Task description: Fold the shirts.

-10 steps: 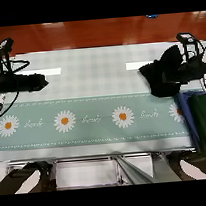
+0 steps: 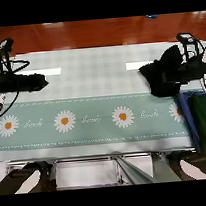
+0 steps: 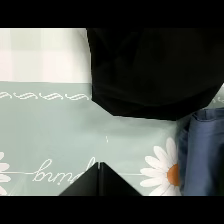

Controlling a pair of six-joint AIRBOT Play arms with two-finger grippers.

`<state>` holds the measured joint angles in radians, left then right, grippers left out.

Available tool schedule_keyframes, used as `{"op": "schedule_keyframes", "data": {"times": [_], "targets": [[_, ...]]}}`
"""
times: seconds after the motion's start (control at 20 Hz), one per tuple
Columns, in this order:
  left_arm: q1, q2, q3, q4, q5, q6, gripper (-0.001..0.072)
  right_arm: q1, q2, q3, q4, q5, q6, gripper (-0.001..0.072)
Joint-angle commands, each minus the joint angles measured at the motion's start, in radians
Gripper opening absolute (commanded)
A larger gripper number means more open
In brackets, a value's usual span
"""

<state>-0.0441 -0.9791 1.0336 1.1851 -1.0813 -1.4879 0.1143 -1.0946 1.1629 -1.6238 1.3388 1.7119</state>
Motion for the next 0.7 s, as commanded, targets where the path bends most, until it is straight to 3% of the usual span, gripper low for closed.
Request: {"op": "schedule_keyframes", "data": {"times": [0.0, 0.15, 0.35, 0.4, 0.45, 0.5, 0.55, 0.65], "targets": [[0.0, 0.0, 0.0, 0.0, 0.0, 0.0, 0.0018, 0.001, 0.0, 0.001, 0.0, 0.0, 0.0, 0.003], [0.0, 0.0, 0.0, 0.0, 0.002, 0.0, 0.0017, 0.001, 0.0, 0.001, -0.001, -0.038, 0.0, 0.003], [0.0, -0.013, 0.0, 0.002, 0.177, 0.0, 0.0021, 0.001, -0.001, 0.001, -0.002, -0.236, 0.003, 0.003], [0.002, -0.023, 0.0, 0.012, 0.241, 0.0, 0.0117, 0.001, 0.0, 0.001, -0.024, -0.317, -0.005, 0.0036], [0.006, -0.032, 0.0, 0.031, 0.299, -0.001, 0.0427, 0.001, 0.0, 0.005, -0.082, -0.386, -0.004, 0.0177], [0.014, -0.041, 0.0, 0.05, 0.352, -0.009, 0.0511, 0.0, -0.001, 0.01, -0.159, -0.427, 0.024, 0.0416], [0.029, -0.043, 0.002, 0.05, 0.365, -0.016, 0.0511, -0.019, -0.012, 0.01, -0.226, -0.412, 0.088, 0.041], [0.048, -0.04, -0.002, 0.048, 0.292, -0.016, 0.051, -0.119, -0.097, 0.004, -0.162, -0.285, 0.111, 0.0411]]}}
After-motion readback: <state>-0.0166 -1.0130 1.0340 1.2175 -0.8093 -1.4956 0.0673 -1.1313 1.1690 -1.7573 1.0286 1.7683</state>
